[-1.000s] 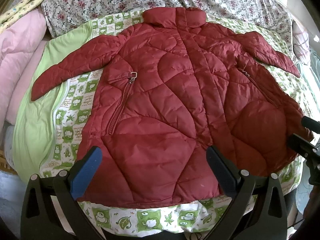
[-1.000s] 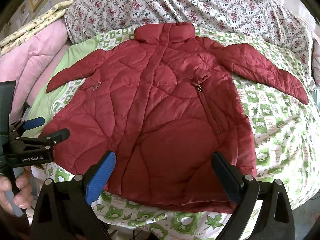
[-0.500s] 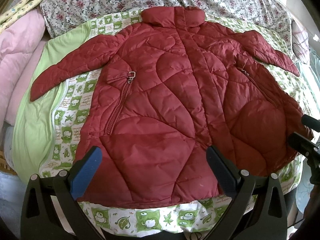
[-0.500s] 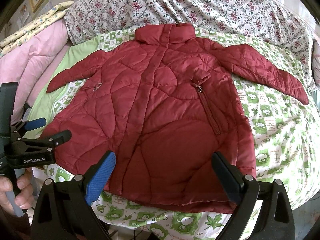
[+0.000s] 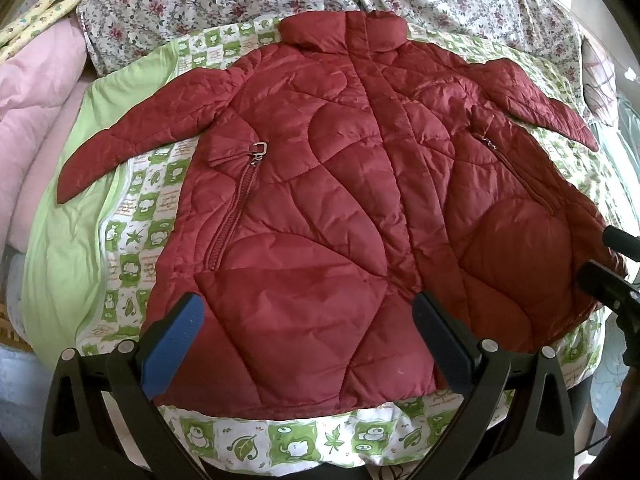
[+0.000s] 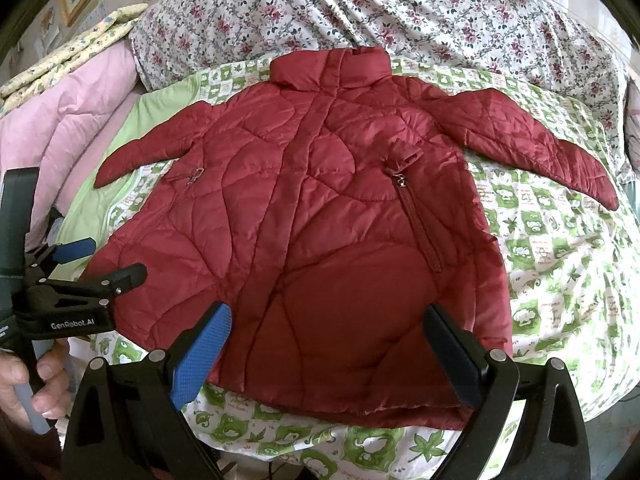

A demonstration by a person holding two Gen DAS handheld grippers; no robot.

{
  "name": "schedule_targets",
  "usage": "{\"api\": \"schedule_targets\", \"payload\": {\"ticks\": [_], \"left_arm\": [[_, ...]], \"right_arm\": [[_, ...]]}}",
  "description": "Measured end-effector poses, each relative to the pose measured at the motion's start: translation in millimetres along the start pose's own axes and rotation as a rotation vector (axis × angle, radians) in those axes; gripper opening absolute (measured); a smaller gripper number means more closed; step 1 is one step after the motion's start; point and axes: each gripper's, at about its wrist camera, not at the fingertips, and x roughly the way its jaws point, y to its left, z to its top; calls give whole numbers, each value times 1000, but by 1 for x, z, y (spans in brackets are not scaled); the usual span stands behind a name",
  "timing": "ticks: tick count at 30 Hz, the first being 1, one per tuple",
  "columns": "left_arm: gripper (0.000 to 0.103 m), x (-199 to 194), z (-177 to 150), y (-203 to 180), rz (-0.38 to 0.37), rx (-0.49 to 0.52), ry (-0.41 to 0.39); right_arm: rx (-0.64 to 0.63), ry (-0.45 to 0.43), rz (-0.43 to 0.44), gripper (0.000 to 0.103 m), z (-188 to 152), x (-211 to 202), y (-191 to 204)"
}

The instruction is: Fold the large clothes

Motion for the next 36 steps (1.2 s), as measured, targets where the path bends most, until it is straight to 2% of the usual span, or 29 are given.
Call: {"api": "schedule_targets", "payload": {"ticks": [4,5,9,18,23,30,32,36], "left_arm": [[103,3,1,-1,23,15,4],[103,4,1,-1,36,23,8],[103,6,3,-1,111,70,55],[103,15,10,8,35,17,23],[103,21,20,13,35,2,5],[103,36,37,26,8,-45,37],[103,38,42,30,3,-59,27],[103,48,51,31,-13,-61,77]], "right_arm": [[5,15,12,97,8,-3,2],[-15,-33,-5,97,7,-4,2],[-52,-119,-42,97,9,-5,2],[9,-122,-25,97,18,-6,-24],[51,-112,-43,97,25,-7,-48],[201,-178,20,97,41,-10,-102],[241,-199,28,97,46,-12,-122],[324,-219,6,97,56,-11,-163]]}}
